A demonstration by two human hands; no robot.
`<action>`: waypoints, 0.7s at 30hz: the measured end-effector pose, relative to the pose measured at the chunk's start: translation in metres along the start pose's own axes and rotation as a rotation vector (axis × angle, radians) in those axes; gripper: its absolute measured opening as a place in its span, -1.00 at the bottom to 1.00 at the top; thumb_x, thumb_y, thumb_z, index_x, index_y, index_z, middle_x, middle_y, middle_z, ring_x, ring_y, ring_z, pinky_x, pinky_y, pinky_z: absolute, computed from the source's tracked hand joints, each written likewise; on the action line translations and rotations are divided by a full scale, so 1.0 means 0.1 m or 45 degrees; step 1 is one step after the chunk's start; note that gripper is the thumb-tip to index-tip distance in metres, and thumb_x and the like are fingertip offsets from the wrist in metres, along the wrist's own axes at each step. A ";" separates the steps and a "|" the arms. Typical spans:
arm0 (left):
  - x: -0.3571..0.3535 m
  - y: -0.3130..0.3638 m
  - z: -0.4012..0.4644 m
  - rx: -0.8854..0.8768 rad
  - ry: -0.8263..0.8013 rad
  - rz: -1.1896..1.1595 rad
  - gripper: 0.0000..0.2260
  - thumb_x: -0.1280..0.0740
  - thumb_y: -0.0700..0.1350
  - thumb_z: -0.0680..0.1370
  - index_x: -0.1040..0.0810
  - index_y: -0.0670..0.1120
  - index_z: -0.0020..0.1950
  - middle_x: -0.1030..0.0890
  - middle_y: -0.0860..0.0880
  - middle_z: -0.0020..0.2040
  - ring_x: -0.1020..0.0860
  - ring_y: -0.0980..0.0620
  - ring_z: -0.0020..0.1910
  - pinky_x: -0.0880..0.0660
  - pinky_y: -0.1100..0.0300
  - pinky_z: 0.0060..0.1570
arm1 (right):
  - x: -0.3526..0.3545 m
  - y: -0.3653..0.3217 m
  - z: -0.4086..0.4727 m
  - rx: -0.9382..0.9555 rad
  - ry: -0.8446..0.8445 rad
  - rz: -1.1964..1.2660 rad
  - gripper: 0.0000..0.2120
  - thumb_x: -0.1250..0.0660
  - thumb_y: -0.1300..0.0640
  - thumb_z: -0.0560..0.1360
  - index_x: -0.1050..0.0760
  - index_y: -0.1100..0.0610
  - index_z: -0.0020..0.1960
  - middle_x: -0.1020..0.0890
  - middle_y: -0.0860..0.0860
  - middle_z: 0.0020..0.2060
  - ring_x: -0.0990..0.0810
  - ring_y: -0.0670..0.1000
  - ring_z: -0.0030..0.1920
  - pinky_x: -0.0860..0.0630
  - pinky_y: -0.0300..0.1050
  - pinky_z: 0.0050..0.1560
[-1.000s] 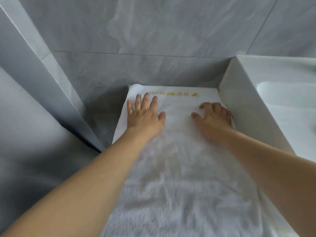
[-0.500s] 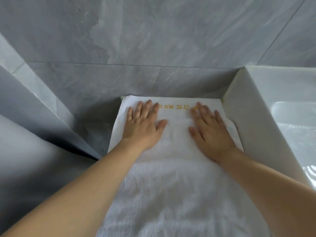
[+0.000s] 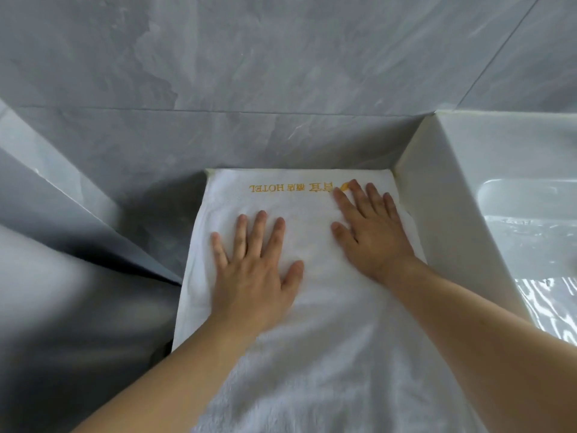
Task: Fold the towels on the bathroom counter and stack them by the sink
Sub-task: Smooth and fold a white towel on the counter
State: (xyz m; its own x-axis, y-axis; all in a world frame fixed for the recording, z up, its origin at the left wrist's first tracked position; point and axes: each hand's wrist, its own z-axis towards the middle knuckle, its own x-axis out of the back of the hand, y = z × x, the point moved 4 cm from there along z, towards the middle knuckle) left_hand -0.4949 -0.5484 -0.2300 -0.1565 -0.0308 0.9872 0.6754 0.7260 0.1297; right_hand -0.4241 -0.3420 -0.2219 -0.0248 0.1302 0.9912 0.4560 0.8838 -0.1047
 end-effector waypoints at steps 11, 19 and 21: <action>0.00 -0.01 0.13 -0.023 -0.051 0.038 -0.27 0.33 0.42 0.47 0.35 0.15 0.57 0.39 0.05 0.58 0.42 -0.07 0.53 0.34 -0.35 0.42 | -0.04 0.04 -0.67 -0.162 -0.098 -0.019 -0.32 0.20 -0.27 0.57 0.26 0.00 0.58 0.24 0.05 0.57 0.26 0.09 0.56 0.27 0.03 0.53; 0.02 -0.40 0.00 0.080 -0.085 0.080 -0.43 0.30 0.34 0.56 0.32 0.25 0.55 0.31 0.09 0.60 0.34 -0.04 0.56 0.25 -0.45 0.39 | -0.10 0.09 -0.70 -0.204 -0.057 0.021 -0.28 0.15 -0.32 0.52 0.22 -0.06 0.59 0.23 0.06 0.57 0.28 0.06 0.55 0.30 -0.02 0.52; 0.12 -0.42 -0.06 0.154 -0.033 0.095 -0.45 0.27 0.20 0.61 0.22 0.13 0.61 0.24 0.03 0.62 0.28 -0.06 0.58 0.23 -0.40 0.44 | -0.09 0.09 -0.69 -0.199 -0.039 0.013 -0.29 0.13 -0.31 0.54 0.20 -0.06 0.59 0.21 0.06 0.57 0.26 0.07 0.56 0.28 -0.01 0.53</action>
State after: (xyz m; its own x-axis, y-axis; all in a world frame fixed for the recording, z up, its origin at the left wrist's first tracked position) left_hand -0.5207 -0.5831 -0.2228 -0.1289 0.0427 0.9907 0.5941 0.8033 0.0427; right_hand -0.3583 -0.3667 -0.2265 -0.0452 0.1547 0.9869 0.5893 0.8019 -0.0987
